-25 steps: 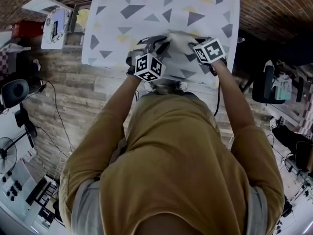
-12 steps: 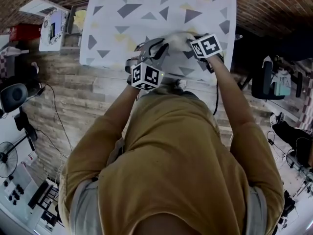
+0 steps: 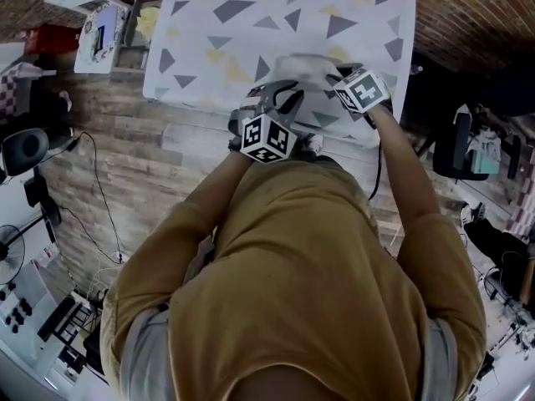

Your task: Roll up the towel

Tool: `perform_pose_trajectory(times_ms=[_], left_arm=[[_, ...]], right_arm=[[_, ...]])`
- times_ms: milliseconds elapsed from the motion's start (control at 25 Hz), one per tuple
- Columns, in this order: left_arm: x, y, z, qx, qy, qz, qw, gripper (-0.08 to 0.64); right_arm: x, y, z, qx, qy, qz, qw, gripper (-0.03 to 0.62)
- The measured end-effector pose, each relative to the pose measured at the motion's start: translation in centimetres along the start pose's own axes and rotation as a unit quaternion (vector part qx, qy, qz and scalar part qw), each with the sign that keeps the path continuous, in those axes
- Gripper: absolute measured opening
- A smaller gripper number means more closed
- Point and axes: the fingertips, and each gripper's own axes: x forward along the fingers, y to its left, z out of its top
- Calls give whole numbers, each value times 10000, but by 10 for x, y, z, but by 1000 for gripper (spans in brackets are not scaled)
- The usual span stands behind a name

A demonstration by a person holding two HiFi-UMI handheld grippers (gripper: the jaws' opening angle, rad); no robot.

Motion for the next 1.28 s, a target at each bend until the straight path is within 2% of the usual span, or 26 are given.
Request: perform_pose_trajectory(times_ms=[80, 160, 240, 320, 440, 520, 600, 680, 760, 840, 920, 1280], left_arm=[[11, -2, 12, 154, -43, 35, 9999, 152], [23, 8, 25, 34, -42, 139, 9999, 152], [38, 21, 18, -434, 101, 279, 9986, 152], [49, 33, -5, -991, 395, 415, 9934, 152], [51, 35, -41, -1378, 890, 452, 9854, 150], [48, 31, -58, -1489, 1050, 459, 9822, 150], [45, 28, -67, -1510, 1100, 510, 9811, 150], [43, 26, -70, -1497, 1106, 557, 9809, 150], [42, 24, -71, -1490, 1108, 573, 9809, 149], [43, 24, -70, -1439, 1114, 558, 9817, 149], [44, 25, -70, -1352, 1125, 528, 9830, 149], [48, 30, -73, -1325, 1134, 532, 9832, 149]], right_arm=[[0, 6, -2, -289, 61, 103, 9995, 98], [1, 9, -5, -488, 208, 133, 9985, 98], [2, 12, -6, -667, 329, 141, 9971, 98], [4, 13, -4, -782, 344, 166, 9962, 99], [0, 5, -1, -467, 221, 42, 9987, 114], [-12, -8, -2, -229, 108, -262, 9993, 137], [-27, -15, 2, -328, -72, -689, 9971, 137], [-37, -8, 9, -659, -318, -1122, 9910, 137], [-35, 12, 16, -1067, -536, -1285, 9845, 137], [-23, 29, 21, -1283, -608, -1218, 9823, 137], [-7, 32, 22, -1240, -543, -1091, 9848, 137], [17, 14, 6, -478, -211, -773, 9956, 137]])
